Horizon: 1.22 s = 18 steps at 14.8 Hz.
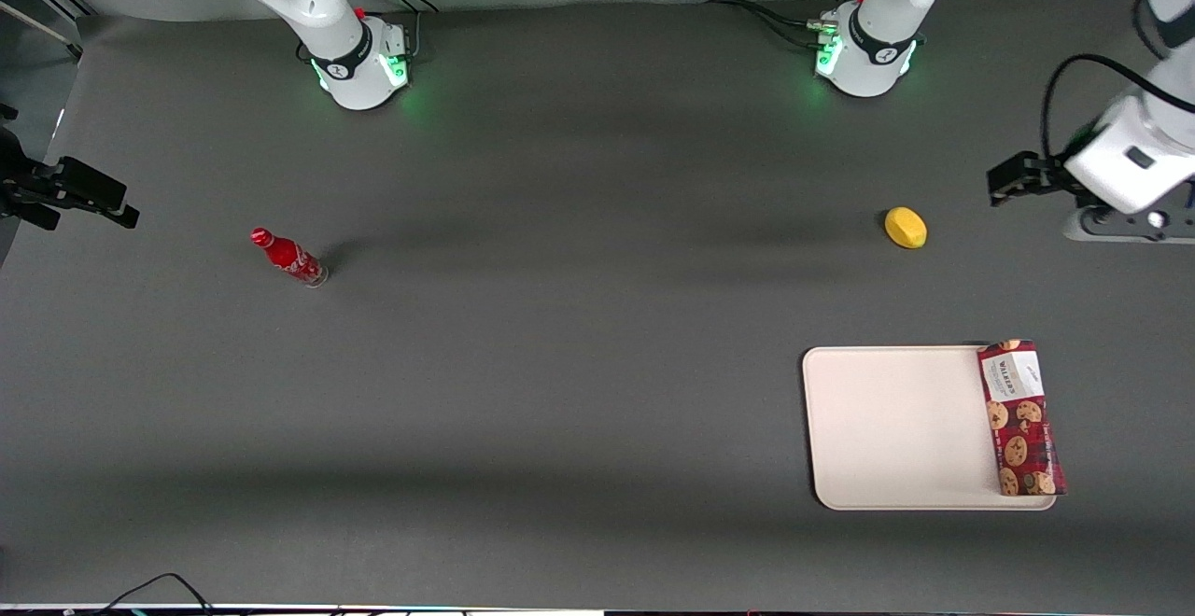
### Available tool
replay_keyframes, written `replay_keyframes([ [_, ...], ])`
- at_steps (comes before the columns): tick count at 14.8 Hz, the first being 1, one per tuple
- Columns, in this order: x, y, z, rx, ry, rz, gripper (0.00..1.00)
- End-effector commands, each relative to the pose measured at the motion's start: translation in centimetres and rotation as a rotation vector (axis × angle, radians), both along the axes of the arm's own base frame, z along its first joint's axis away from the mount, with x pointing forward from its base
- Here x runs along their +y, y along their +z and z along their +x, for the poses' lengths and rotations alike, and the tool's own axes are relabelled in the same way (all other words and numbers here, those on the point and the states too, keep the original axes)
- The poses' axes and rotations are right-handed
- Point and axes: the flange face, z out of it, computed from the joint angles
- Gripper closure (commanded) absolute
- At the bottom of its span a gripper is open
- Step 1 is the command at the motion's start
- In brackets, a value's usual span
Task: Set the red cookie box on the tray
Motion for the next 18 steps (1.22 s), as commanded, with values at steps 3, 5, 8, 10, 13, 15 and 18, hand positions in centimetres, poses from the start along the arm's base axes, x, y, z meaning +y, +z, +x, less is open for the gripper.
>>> replay_keyframes([
  [3, 0.5, -0.5, 2.2, -0.009, 0.038, -0.003, 0.0],
  [5, 0.9, -0.6, 2.3, -0.012, 0.045, -0.004, 0.0],
  [8, 0.6, 0.5, 2.9, -0.067, 0.057, -0.019, 0.0],
  [10, 0.1, 1.4, 3.5, -0.109, 0.058, -0.015, 0.0],
  [13, -0.1, 1.4, 3.6, -0.113, 0.062, -0.024, 0.0],
  [15, -0.4, 1.0, 4.0, -0.11, 0.053, -0.025, 0.0],
  [18, -0.6, 1.2, 4.6, -0.109, 0.053, -0.022, 0.0],
])
